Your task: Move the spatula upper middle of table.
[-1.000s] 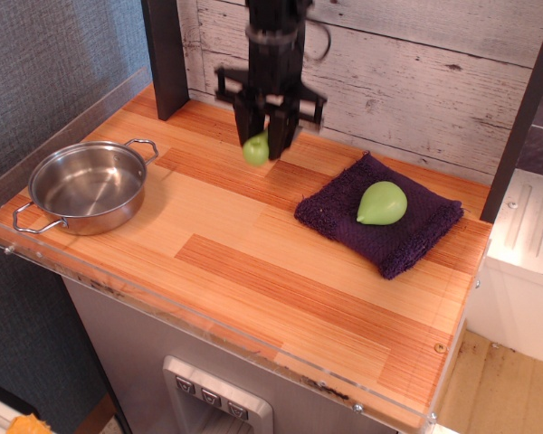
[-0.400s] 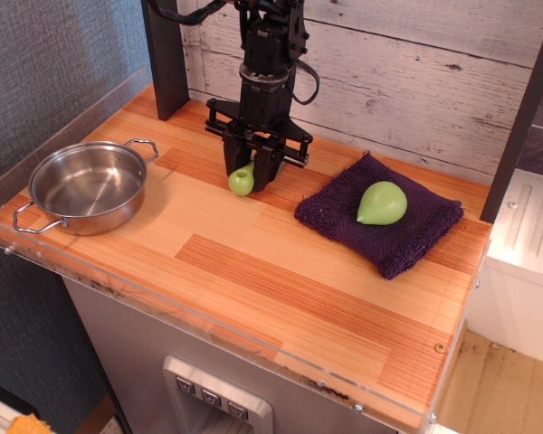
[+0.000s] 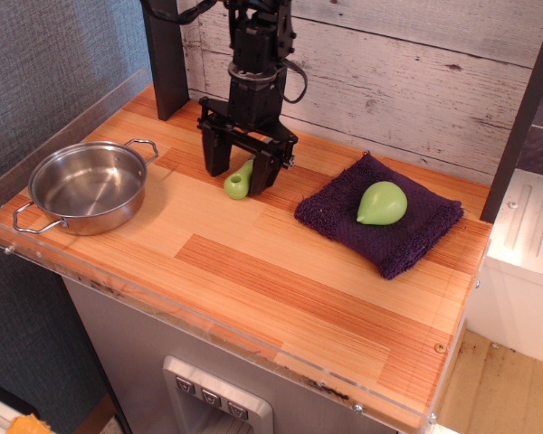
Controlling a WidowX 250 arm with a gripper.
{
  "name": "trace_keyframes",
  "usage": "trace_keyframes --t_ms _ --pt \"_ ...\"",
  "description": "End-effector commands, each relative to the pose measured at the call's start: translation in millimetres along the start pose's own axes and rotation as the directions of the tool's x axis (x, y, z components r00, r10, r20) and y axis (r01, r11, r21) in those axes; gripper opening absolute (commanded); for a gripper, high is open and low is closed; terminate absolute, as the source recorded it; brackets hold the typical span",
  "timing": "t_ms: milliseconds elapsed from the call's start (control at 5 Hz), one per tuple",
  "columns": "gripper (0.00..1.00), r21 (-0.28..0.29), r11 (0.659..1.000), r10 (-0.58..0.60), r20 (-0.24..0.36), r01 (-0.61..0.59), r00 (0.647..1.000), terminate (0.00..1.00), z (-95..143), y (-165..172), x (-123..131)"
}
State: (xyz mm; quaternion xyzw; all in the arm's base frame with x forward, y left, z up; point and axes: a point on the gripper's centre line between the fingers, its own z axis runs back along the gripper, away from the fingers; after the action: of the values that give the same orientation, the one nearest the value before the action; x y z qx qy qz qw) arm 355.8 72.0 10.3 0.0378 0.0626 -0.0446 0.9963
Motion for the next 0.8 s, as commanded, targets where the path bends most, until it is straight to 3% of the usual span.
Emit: trace_keyframes --t_ms 0,600 --pt "1.0 -0.025 0.999 0.046 0.191 -0.042 0.98 0.0 70 9 -47" --pt "1.0 -0.001 1.0 0.006 0.172 -0.006 0.985 0.0 65 5 -59"
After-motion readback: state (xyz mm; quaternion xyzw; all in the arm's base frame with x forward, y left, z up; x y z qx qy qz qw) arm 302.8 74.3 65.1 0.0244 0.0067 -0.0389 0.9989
